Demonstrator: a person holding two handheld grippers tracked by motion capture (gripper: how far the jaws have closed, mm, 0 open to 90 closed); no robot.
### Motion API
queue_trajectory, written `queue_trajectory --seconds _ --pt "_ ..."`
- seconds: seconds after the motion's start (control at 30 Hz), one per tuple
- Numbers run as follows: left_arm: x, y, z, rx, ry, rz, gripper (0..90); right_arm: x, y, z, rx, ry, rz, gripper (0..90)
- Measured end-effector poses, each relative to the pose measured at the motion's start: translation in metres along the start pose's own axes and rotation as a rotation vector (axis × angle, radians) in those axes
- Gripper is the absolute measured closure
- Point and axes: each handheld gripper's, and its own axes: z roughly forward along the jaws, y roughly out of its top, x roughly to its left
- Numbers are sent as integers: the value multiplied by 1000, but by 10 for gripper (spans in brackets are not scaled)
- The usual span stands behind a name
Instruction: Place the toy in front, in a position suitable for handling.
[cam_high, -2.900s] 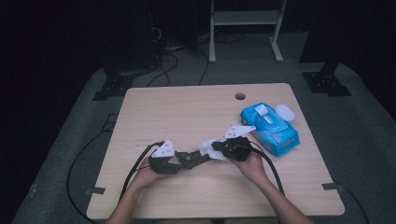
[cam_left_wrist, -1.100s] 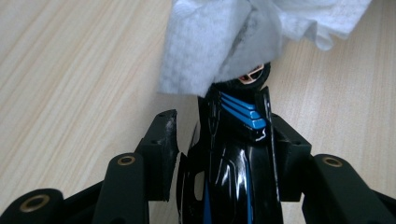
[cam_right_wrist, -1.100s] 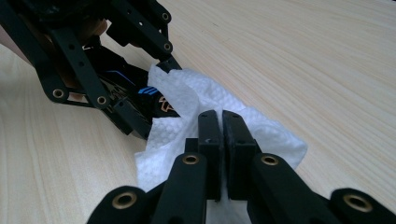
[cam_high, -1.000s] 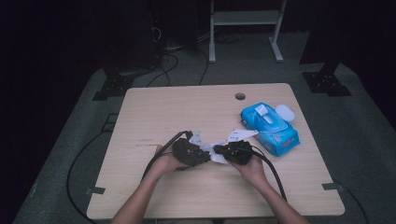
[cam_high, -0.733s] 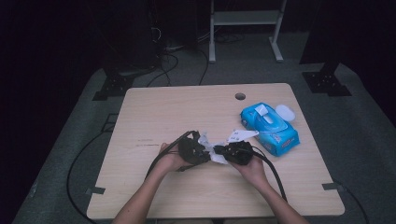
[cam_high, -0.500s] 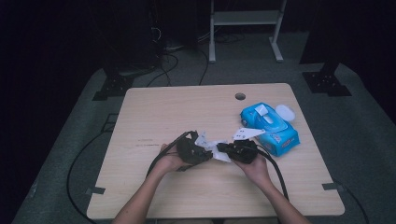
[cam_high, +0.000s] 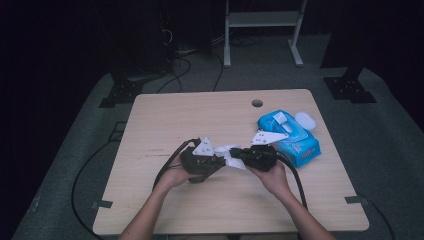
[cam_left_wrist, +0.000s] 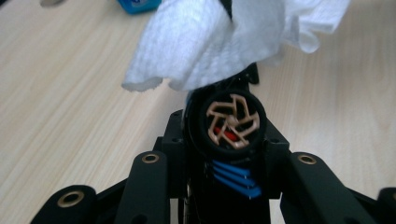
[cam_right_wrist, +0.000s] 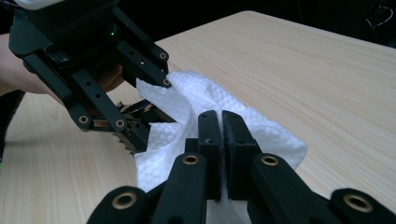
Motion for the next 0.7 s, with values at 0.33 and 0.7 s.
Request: queue_trajectory --seconds 0.33,0.7 --pt "-2 -5 -12 -88 4 -24 644 7 22 -3 -16 16 -29 866" --pt "-4 -6 -20 -121 14 -2 650 24 43 6 -18 73 -72 866"
